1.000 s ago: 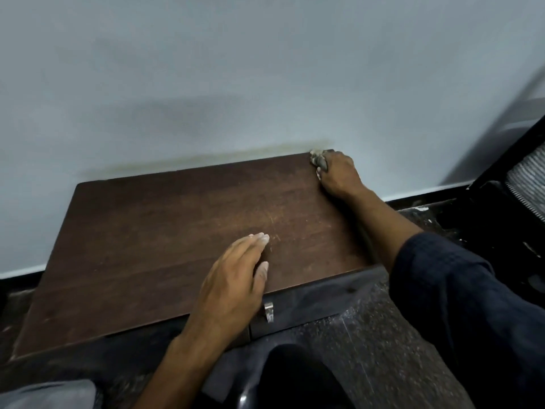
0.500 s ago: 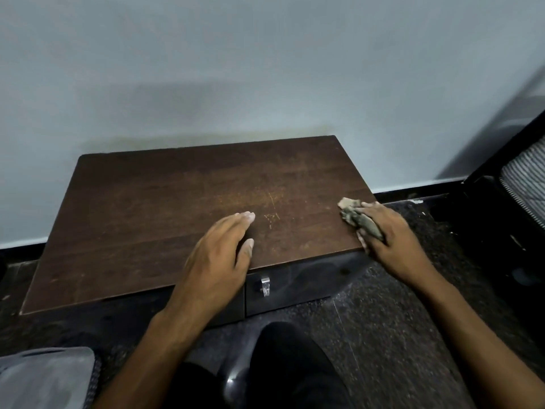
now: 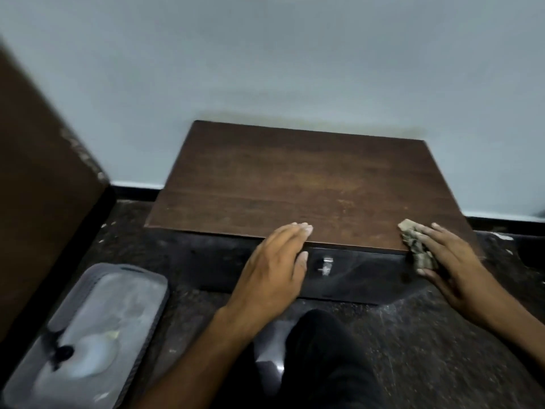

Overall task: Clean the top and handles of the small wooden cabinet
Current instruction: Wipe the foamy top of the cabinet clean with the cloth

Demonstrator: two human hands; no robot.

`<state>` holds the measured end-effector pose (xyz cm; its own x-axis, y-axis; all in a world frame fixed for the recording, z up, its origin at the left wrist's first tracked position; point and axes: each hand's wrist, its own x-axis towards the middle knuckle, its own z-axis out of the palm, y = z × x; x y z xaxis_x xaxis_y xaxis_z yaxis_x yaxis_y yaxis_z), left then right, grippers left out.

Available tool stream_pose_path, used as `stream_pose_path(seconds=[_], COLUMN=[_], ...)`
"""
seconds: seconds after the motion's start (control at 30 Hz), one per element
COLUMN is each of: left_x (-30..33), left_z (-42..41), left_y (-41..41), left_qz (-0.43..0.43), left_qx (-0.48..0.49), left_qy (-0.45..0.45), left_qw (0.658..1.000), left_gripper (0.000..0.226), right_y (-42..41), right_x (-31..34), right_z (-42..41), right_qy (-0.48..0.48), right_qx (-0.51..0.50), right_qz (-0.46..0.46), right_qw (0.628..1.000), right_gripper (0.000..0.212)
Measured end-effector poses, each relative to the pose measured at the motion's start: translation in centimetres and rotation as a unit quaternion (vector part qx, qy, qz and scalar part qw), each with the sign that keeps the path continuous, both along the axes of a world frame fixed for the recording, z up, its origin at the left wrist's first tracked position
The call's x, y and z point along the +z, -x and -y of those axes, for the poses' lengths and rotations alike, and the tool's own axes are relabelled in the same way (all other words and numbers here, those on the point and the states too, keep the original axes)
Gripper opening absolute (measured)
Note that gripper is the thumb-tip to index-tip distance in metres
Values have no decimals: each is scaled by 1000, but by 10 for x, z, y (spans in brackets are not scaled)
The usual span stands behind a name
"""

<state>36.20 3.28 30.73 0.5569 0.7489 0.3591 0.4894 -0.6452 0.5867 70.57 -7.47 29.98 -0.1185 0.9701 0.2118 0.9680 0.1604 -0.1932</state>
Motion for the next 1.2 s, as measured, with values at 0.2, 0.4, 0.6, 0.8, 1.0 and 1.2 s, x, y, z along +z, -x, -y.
stream_pose_path(seconds=[0.2, 0.4, 0.6, 0.8, 1.0, 1.2], left_x=[-12, -24, -21, -16, -15, -19], left_z=[13, 29, 38, 44, 43, 31], left_y=[56, 117, 146, 159, 154, 99], left_qz=[37, 76, 92, 106, 102, 80], left_qx=[125, 305, 389, 425, 414, 287], left_qy=[4, 28, 70, 78, 75, 40], left_qw=[991, 949, 914, 896, 901, 954], left_gripper=[45, 48, 50, 53, 53, 49], right_y=[89, 232, 361, 440, 401, 268], right_x=[-19, -21, -10, -7, -18, -27], right_z=[-51, -116, -167, -191, -172, -123], right_qy=[-63, -105, -14, -21, -66, -100], right_qx=[69, 140, 150, 144, 175, 152], right_qz=[2, -33, -13, 61, 69, 54], right_qw=[996, 984, 989, 987, 980, 982], right_gripper=[54, 55, 60, 50, 50, 46])
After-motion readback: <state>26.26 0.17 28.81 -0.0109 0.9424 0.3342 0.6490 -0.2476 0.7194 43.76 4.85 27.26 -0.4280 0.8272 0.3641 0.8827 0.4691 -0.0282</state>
